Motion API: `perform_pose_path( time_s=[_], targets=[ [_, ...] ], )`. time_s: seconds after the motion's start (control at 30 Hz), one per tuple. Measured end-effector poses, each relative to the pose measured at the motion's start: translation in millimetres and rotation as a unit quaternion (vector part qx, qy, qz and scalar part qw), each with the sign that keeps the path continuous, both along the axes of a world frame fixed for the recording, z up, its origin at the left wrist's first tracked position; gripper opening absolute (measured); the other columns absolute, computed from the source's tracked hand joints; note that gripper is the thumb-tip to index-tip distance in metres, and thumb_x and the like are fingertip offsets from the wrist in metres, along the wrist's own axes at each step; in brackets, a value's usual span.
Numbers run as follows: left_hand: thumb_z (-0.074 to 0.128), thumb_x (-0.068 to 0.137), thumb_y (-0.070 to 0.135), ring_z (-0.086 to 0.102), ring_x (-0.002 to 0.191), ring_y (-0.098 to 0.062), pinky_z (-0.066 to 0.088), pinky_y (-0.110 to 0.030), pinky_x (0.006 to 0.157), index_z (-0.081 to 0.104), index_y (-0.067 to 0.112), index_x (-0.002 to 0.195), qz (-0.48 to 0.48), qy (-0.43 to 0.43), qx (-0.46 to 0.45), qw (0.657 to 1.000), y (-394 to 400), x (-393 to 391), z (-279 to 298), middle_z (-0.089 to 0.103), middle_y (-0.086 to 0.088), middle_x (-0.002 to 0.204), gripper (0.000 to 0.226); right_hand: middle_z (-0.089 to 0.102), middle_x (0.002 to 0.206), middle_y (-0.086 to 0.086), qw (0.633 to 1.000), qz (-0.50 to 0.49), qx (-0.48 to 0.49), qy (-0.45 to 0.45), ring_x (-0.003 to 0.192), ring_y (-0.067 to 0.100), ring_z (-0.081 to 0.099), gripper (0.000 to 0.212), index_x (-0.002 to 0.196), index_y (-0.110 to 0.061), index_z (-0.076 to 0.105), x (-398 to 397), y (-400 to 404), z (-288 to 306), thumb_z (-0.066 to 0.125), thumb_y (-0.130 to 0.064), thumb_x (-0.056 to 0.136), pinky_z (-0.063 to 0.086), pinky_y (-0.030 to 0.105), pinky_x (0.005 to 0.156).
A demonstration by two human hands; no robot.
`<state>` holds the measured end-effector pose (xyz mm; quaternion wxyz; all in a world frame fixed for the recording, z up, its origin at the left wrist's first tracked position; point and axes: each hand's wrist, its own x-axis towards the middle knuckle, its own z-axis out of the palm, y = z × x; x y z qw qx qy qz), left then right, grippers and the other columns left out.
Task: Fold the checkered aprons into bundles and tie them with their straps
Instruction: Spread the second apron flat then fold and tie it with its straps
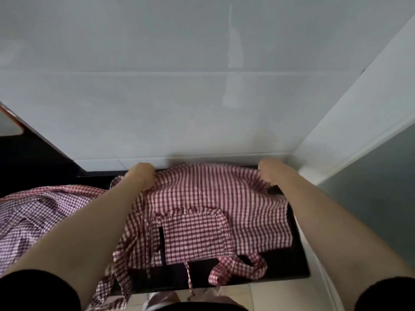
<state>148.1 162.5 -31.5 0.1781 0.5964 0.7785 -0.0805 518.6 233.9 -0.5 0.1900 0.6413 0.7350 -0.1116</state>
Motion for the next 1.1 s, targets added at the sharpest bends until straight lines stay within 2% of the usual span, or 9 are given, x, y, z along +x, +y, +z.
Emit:
perform_pose_path(
  time_s=[0.13,0.23,0.37,0.43,0.57,0.83,0.9,1.03,1.1],
  targets=[
    [0.047,0.093,0.012,0.063,0.106,-0.031,0.053,-0.038,0.089,0.07,0.012,0.109,-0.001,0.004,-0.021,1.0,-7.9,3.4,-0.4,0.068,-0.012,0.117,0.028,0.064,0.128,0.016,0.996,-0.02,-0.081,-0.041,0.113,0.031,0.063,0.03,0.124,0.001,0.062,4.6,-7.1,1.2,0.047,-0.007,0.1,0.05,0.036,0.088],
    [0.044,0.097,0.011,0.063,0.105,-0.033,0.048,-0.037,0.078,0.067,0.011,0.11,0.046,0.011,0.058,0.997,-3.1,15.2,9.0,0.066,-0.013,0.115,0.027,0.064,0.124,0.018,0.998,-0.048,0.042,0.018,0.112,0.034,0.061,0.027,0.12,0.001,0.063,8.7,-4.0,-3.8,0.046,-0.01,0.102,0.049,0.042,0.094],
    [0.037,0.098,0.003,0.059,0.096,-0.036,0.043,-0.04,0.07,0.054,0.005,0.115,0.081,-0.018,0.146,0.986,-2.9,17.6,16.8,0.064,-0.019,0.107,0.025,0.066,0.113,0.022,0.983,-0.07,0.143,0.089,0.106,0.038,0.063,0.02,0.107,0.004,0.065,7.8,-1.4,-8.8,0.048,0.0,0.097,0.05,0.041,0.086],
    [0.037,0.095,0.0,0.054,0.098,-0.035,0.042,-0.042,0.073,0.047,0.004,0.119,0.093,-0.055,0.202,0.973,-9.6,17.8,17.3,0.06,-0.02,0.108,0.026,0.064,0.114,0.024,0.972,-0.078,0.187,0.117,0.106,0.039,0.062,0.021,0.107,0.005,0.063,8.9,-5.9,-14.0,0.048,0.004,0.094,0.05,0.043,0.086],
    [0.052,0.087,0.002,0.043,0.111,-0.034,0.043,-0.045,0.09,0.049,0.005,0.117,0.03,-0.083,0.246,0.965,-41.6,22.1,10.8,0.048,-0.018,0.118,0.031,0.049,0.133,0.025,0.957,-0.092,0.201,0.187,0.119,0.039,0.052,0.038,0.131,0.005,0.046,11.3,-27.2,-37.1,0.051,-0.002,0.094,0.047,0.044,0.095],
    [0.056,0.092,0.022,0.036,0.131,-0.031,0.049,-0.044,0.097,0.061,0.007,0.11,-0.032,-0.015,0.157,0.987,-105.0,37.7,-21.4,0.047,-0.016,0.135,0.024,0.047,0.141,0.02,0.951,-0.17,0.164,0.198,0.121,0.034,0.054,0.042,0.135,0.0,0.046,21.1,-97.2,-75.4,0.056,-0.011,0.096,0.049,0.04,0.098],
    [0.059,0.088,0.018,0.045,0.123,-0.033,0.049,-0.047,0.095,0.062,0.007,0.106,-0.042,0.002,0.174,0.984,-117.3,45.0,-20.3,0.053,-0.017,0.129,0.021,0.048,0.14,0.02,0.946,-0.199,0.175,0.189,0.121,0.034,0.054,0.046,0.137,0.001,0.045,20.7,-114.5,-75.7,0.058,-0.012,0.095,0.049,0.04,0.098],
    [0.068,0.072,0.009,0.057,0.086,-0.031,0.051,-0.046,0.08,0.055,0.008,0.091,-0.066,-0.005,0.218,0.974,-150.4,50.4,-31.5,0.06,-0.011,0.09,0.023,0.054,0.132,0.021,0.94,-0.245,0.186,0.148,0.112,0.034,0.058,0.041,0.132,0.002,0.049,19.6,-147.5,-71.4,0.057,-0.012,0.094,0.053,0.04,0.092],
    [0.067,0.074,0.005,0.058,0.087,-0.03,0.051,-0.045,0.082,0.054,0.008,0.098,-0.078,0.001,0.211,0.974,-164.2,48.7,-42.1,0.062,-0.01,0.092,0.027,0.056,0.127,0.02,0.938,-0.263,0.187,0.127,0.105,0.033,0.06,0.034,0.126,0.002,0.052,19.9,-163.3,-69.6,0.054,-0.011,0.095,0.054,0.039,0.087]
  ],
)
